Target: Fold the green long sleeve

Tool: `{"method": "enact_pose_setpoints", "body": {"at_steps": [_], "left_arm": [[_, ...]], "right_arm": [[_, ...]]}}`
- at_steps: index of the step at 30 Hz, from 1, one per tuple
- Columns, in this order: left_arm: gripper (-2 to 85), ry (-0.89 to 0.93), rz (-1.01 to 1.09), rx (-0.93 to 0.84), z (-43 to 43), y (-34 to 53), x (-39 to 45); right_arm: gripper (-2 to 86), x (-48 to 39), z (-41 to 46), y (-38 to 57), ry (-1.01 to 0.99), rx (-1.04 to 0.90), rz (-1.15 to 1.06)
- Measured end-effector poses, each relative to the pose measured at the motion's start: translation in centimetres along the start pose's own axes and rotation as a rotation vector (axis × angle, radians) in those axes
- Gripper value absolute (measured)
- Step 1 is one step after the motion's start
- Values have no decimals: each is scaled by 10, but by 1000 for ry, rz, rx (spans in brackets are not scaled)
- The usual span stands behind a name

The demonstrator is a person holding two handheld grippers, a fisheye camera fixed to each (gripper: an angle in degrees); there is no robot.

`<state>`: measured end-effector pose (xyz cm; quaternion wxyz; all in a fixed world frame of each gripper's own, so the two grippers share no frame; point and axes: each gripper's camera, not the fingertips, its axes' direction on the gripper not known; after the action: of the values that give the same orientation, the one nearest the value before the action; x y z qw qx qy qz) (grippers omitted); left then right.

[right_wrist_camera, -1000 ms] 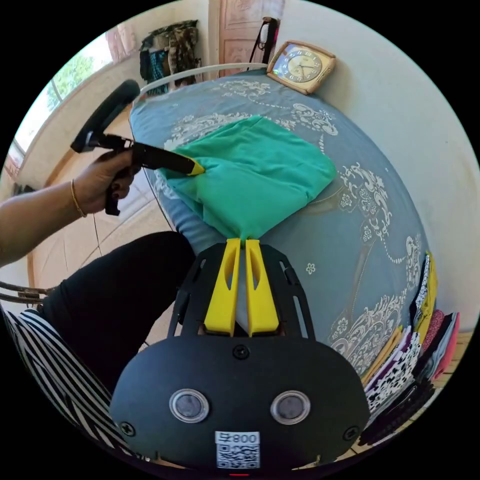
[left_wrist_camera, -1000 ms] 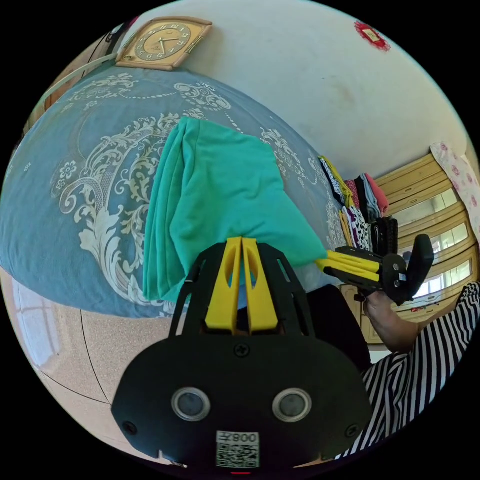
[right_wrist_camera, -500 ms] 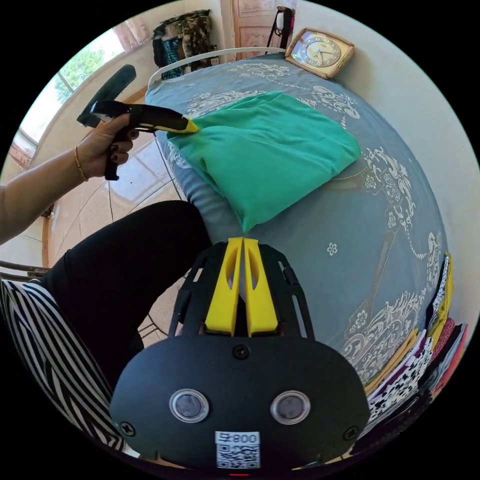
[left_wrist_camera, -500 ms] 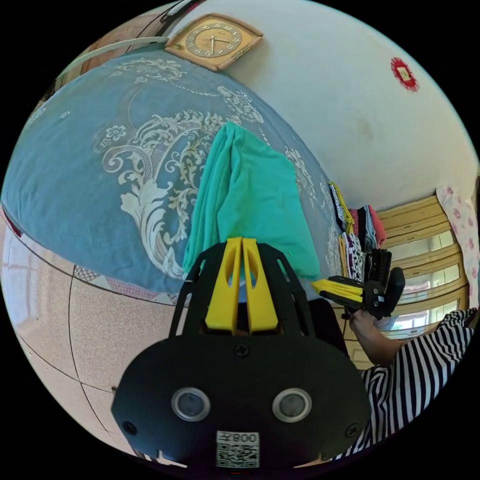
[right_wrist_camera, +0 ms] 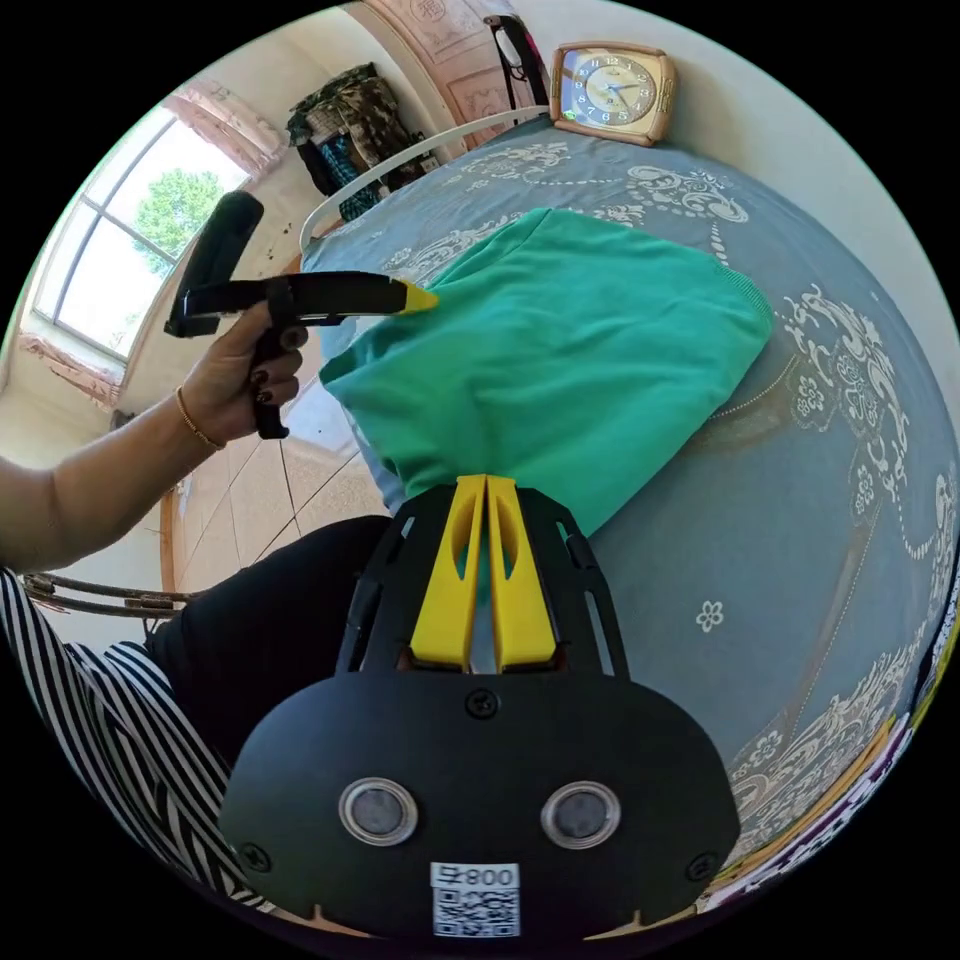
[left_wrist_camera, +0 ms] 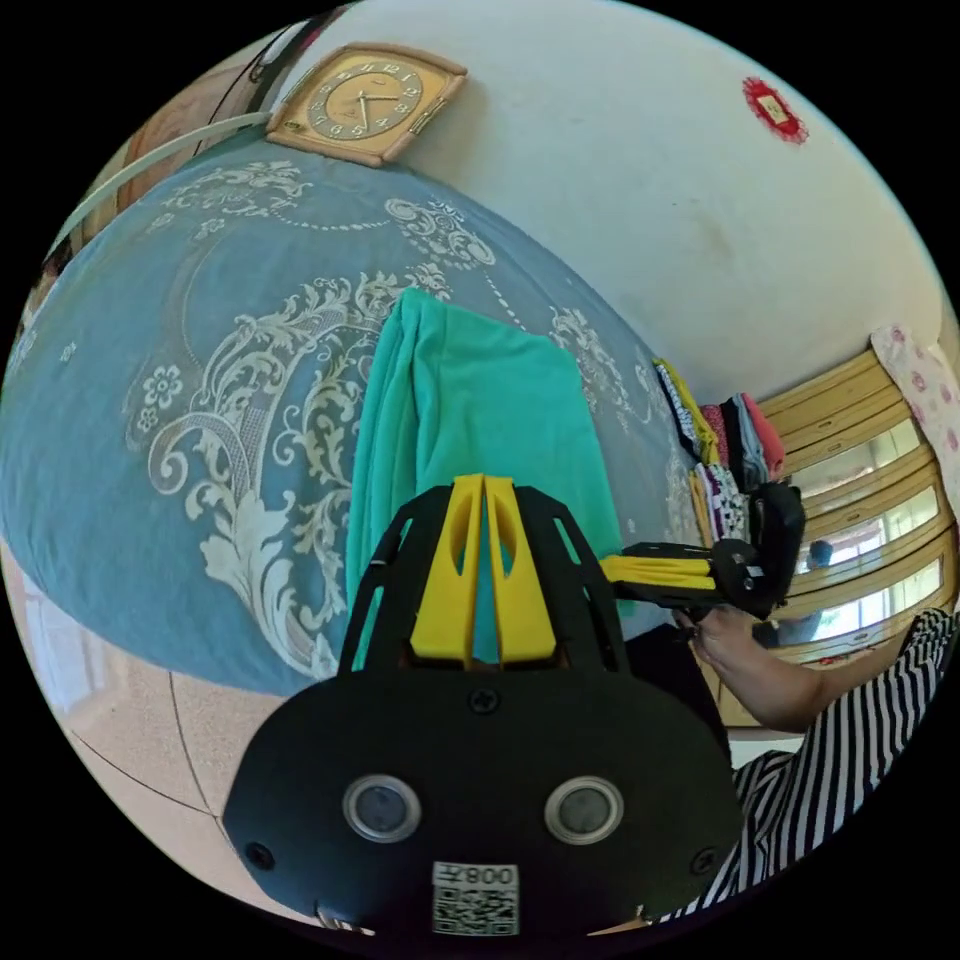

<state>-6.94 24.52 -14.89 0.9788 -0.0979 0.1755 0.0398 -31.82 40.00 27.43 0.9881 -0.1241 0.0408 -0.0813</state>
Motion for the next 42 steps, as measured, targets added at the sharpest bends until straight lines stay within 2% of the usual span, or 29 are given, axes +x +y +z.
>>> {"method": "enact_pose_setpoints", "body": {"at_steps": [1,2,5,9,12,14,16,21,25,29,33,38,42], "left_arm": [[1,-44,7,-43,8,-4,-8],[1,23,-25,-43,10,-4,-18],[1,56,-74,2,1,-2,-27],[2,84,-39,76,-13,-8,-23],[2,29,-10,41,-7,-21,-25],[2,-62,5,-48,7,-27,-37],[2,8,-52,-42,2,-26,-50],[4,10,-45,38,-37,-2,-62],[12,134,-88,108,-75,41,-89],[33,304,-131,109,-92,90,-114],[53,462,-229,98,-89,129,-132],[72,672,-353,85,-73,167,-152],[79,720,-366,57,-70,178,-162]], "right_arm": [[2,2,0,1,-4,5,2],[2,8,-1,2,-19,14,10],[2,23,0,3,-59,17,19],[1,40,1,4,-81,19,34],[1,47,0,3,-66,13,32],[2,52,-1,3,-58,8,24],[2,59,-1,2,-62,5,24],[6,91,-13,5,-159,15,75],[14,124,-35,27,-291,110,172],[46,175,-53,74,-416,232,377],[85,213,-36,107,-594,227,550],[103,225,-10,111,-742,196,624],[99,234,5,107,-798,181,662]]}}
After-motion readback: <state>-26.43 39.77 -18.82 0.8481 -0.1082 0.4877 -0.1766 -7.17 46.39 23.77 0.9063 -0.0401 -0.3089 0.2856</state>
